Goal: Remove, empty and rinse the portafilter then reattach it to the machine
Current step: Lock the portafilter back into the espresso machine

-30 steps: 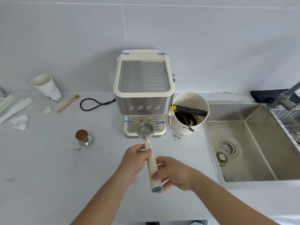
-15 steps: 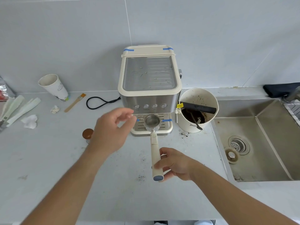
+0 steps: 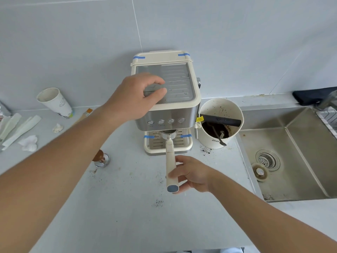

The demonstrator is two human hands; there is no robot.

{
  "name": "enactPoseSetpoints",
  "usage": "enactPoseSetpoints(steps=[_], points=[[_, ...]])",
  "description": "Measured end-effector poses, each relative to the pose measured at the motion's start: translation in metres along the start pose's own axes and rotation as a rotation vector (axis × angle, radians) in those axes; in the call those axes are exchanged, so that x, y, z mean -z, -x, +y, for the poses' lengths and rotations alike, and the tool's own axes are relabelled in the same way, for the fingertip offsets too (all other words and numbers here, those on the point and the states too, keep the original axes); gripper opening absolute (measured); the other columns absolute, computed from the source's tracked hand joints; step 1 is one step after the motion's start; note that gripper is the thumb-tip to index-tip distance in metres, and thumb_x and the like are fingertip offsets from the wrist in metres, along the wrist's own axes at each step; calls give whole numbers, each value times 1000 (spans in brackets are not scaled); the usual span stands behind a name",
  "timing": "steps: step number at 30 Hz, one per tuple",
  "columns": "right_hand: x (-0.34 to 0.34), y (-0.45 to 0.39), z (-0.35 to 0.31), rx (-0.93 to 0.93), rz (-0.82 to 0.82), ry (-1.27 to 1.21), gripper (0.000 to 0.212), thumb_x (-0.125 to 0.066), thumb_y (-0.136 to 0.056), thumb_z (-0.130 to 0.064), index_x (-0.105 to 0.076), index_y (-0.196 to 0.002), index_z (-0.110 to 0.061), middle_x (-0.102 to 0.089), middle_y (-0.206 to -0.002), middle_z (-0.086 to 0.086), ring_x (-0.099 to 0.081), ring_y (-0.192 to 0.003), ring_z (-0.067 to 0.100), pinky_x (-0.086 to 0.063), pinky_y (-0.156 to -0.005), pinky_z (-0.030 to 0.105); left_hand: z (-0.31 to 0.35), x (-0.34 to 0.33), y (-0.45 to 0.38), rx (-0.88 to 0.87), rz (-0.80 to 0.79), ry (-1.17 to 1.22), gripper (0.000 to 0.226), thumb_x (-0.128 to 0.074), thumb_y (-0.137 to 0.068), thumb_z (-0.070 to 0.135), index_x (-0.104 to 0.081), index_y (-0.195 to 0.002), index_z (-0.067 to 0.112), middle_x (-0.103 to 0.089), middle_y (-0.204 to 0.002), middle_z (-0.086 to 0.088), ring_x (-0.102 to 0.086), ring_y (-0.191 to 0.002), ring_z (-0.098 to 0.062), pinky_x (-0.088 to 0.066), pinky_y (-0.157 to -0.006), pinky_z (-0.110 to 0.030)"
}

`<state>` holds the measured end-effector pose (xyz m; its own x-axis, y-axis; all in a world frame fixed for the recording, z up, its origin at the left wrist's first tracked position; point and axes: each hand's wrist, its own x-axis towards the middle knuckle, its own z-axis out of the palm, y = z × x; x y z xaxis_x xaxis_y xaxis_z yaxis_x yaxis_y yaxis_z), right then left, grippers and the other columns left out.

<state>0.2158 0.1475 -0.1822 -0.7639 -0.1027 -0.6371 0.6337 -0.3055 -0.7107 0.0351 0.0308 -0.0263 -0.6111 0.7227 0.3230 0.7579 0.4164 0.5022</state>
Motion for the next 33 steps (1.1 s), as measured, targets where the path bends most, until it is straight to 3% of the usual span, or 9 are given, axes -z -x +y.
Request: enactPoseSetpoints(steps=[5,10,14,21,25,33], points=[[0,-5,-11,23,2,-26,46,-73,-72,-3,-61,-115,-14,-68,-102,17,-73,-78,28,-61,-63,42,-12,-12,-21,-63,-185,-78,48,-43,-94,50,-57,-133,24,-49,-146,0,-41,-134,-9,-29,-100,-18],[1,-12,-20,48,7,-53,43,-72,-74,-2,-61,-113,-18,-67,-103,18,-74,-79,29,-61,-62,41,-16,-19,-30,-41,-244,-85,59,-42,-87,61,-53,-135,28,-48,-148,0,-33,-141,-10,-28,-114,-38],[-3,-21,-23,77,15,-73,41,-71,-78,1,-61,-115,-17,-65,-106,17,-71,-84,31,-61,-65,44,-21,-23,-29,45,-176,-67,53,-50,-83,63,-55,-131,40,-45,-149,12,-41,-135,-10,-31,-111,-36],[-28,-39,-22,124,18,-205,54,-73,-78,3,-56,-125,-16,-63,-104,12,-73,-78,27,-62,-68,47,-19,-23,-30,65,-167,-66,47,-49,-87,60,-55,-130,42,-43,-150,16,-41,-135,-9,-31,-107,-34],[-37,-45,-23,147,54,-246,45,-74,-80,5,-57,-114,-19,-63,-104,11,-75,-71,22,-61,-61,42,-18,-23,-29,74,-165,-57,44,-52,-88,58,-56,-129,43,-43,-149,18,-41,-134,-10,-31,-110,-38],[-60,-60,-30,118,65,-298,45,-77,-79,5,-53,-108,-20,-68,-94,7,-74,-68,21,-63,-61,41,-16,-23,-30,85,-161,-51,41,-52,-89,56,-57,-128,42,-44,-149,17,-39,-135,-7,-30,-111,-37]])
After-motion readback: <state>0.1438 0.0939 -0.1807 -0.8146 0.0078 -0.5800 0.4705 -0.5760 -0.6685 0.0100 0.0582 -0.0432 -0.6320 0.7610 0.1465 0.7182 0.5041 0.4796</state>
